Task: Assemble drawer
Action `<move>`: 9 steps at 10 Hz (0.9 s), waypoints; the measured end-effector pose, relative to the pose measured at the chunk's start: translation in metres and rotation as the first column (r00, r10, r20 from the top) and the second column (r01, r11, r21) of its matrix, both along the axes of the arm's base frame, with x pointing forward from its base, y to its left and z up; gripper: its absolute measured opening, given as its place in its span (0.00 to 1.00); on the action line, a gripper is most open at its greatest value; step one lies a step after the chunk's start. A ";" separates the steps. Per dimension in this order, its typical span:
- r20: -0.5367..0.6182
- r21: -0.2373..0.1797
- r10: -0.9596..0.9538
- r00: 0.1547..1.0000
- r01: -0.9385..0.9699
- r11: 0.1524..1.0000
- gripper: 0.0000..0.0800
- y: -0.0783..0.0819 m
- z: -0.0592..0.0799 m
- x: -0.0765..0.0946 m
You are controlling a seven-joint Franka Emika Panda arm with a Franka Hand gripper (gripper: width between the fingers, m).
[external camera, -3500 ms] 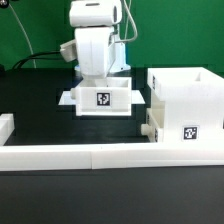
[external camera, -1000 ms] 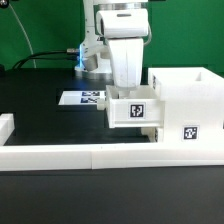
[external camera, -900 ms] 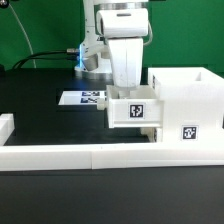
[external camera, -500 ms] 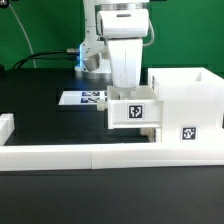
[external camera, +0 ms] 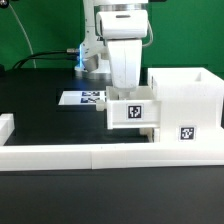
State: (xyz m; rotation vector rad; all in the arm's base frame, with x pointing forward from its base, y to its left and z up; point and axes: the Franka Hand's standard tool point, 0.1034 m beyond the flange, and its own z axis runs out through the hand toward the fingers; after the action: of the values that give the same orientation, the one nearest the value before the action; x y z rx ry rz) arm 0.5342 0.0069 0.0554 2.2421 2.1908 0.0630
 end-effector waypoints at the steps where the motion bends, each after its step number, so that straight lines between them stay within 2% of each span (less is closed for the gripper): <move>1: 0.000 -0.003 -0.017 1.000 0.017 1.000 0.05 0.000 0.000 0.000; 3: -0.004 -0.006 -0.065 0.998 0.065 0.998 0.05 0.001 -0.001 -0.001; 5: -0.002 -0.001 -0.096 0.995 0.096 0.995 0.05 0.010 -0.002 0.000; 9: -0.002 0.000 -0.098 0.995 0.098 0.995 0.05 0.011 -0.002 0.001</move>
Offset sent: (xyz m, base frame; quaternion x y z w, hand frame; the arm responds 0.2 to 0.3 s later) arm 0.0033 0.0232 -0.0055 -0.0091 0.0084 0.0344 0.9993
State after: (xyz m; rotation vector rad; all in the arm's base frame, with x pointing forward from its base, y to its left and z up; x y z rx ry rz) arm 0.5349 0.0174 0.0535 2.3459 2.0780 0.0601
